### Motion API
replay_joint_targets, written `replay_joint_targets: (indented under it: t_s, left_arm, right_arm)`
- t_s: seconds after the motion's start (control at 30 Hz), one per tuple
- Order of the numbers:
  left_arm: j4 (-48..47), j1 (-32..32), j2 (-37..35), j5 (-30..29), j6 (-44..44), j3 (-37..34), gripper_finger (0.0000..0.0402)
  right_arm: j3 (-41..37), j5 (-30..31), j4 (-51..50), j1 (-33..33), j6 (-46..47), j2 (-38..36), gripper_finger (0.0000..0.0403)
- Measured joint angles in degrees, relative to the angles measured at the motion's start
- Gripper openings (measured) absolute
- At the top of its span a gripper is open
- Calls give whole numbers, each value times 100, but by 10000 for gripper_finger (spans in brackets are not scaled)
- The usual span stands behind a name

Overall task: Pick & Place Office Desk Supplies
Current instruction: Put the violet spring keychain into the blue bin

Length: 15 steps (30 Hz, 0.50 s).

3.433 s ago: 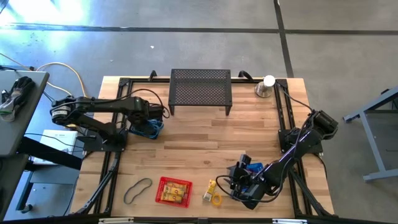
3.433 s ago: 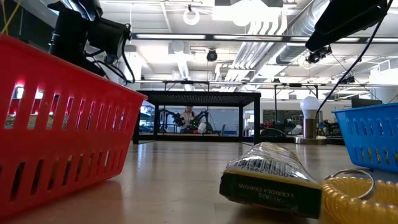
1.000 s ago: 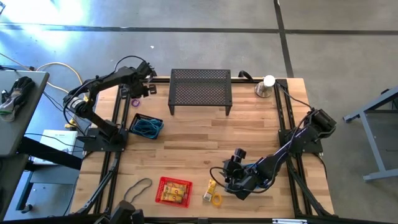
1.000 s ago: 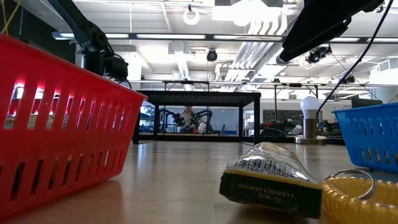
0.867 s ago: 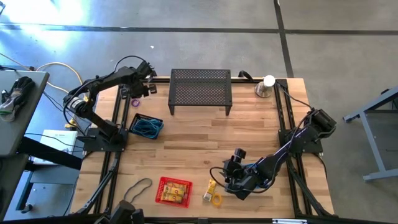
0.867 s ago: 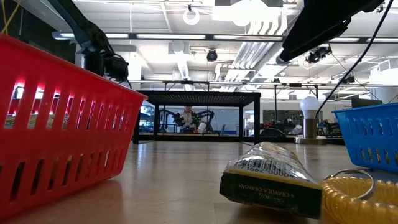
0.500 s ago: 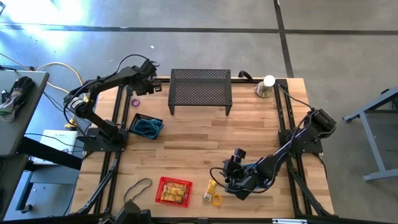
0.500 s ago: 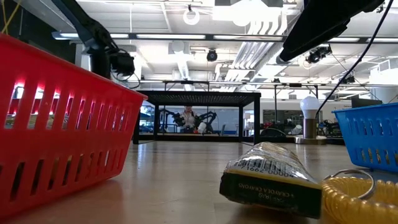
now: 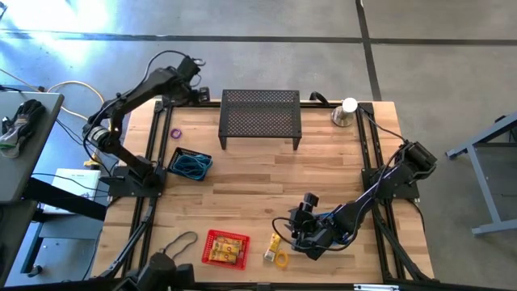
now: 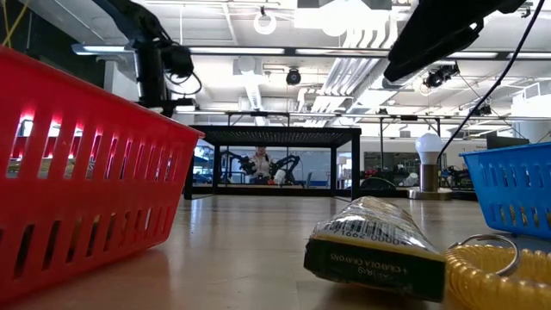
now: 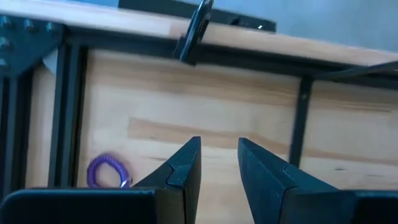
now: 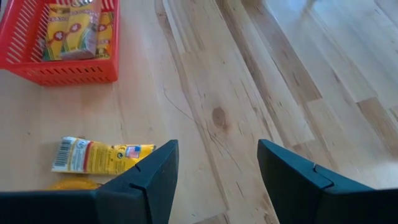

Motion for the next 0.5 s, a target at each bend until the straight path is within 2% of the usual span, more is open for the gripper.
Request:
replay_joint_targets:
  t_s: [0.17, 0.5]
  left_arm:
    - [-43, -7, 109, 99, 315, 295, 101]
    - [-192, 256, 936, 140, 383, 381, 101]
  right_arm:
    - [0, 0, 22, 0, 4, 0, 208]
    - [0, -63, 164, 0, 115, 0, 208]
